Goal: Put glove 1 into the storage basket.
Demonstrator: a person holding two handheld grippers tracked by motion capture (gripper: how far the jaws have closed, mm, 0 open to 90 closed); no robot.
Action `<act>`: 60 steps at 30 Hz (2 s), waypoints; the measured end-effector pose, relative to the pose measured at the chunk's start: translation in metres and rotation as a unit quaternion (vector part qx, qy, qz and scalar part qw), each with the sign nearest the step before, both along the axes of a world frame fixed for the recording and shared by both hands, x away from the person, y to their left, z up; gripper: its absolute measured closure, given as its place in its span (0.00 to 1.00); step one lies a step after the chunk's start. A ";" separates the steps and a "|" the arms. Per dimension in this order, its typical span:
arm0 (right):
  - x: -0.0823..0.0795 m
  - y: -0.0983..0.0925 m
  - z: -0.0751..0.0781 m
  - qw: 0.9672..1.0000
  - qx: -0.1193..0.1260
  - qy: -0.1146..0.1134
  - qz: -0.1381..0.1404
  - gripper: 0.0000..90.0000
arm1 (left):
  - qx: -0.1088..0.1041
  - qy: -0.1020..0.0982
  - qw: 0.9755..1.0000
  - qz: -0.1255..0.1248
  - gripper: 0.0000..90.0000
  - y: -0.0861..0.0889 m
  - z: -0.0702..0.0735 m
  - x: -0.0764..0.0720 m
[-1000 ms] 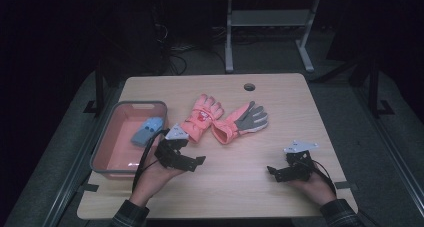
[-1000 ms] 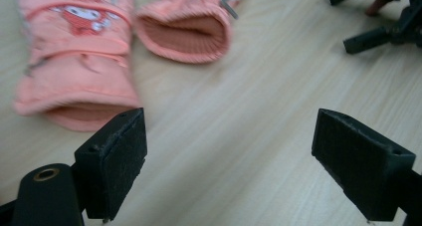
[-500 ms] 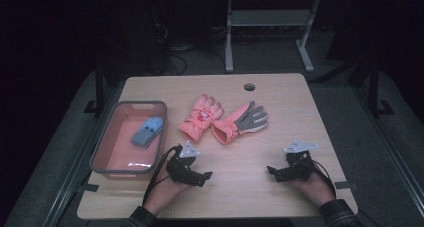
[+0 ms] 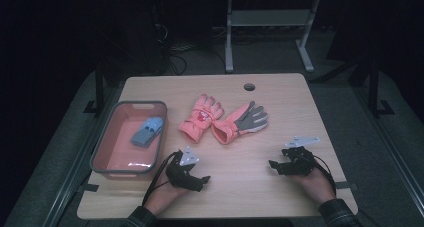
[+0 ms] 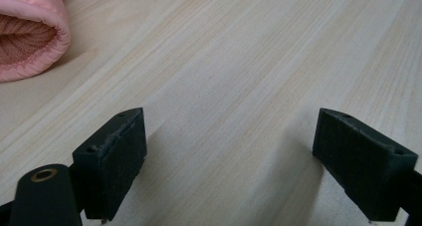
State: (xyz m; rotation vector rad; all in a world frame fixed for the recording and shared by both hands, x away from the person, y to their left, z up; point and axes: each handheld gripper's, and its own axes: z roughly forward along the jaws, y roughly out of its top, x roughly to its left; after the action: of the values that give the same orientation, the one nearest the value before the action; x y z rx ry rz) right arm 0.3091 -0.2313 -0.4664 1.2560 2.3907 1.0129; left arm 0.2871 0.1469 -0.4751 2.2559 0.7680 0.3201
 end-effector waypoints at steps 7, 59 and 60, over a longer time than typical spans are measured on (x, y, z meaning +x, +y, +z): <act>0.011 0.011 0.016 0.999 0.030 0.002 0.010 0.92 | -0.006 -0.005 1.000 -0.011 0.14 0.004 -0.002 -0.001; 0.093 0.077 0.004 0.997 0.045 0.016 0.060 1.00 | -0.007 -0.005 1.000 -0.013 0.14 0.004 -0.002 0.000; 0.089 0.076 0.005 0.997 0.047 0.020 0.061 1.00 | -0.008 -0.005 1.000 -0.013 0.14 0.004 -0.002 0.000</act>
State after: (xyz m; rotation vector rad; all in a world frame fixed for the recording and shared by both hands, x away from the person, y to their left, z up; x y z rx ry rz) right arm 0.3979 -0.1554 -0.4618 1.1834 2.5042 1.1579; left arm 0.2867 0.1508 -0.4768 2.2468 0.7329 0.3112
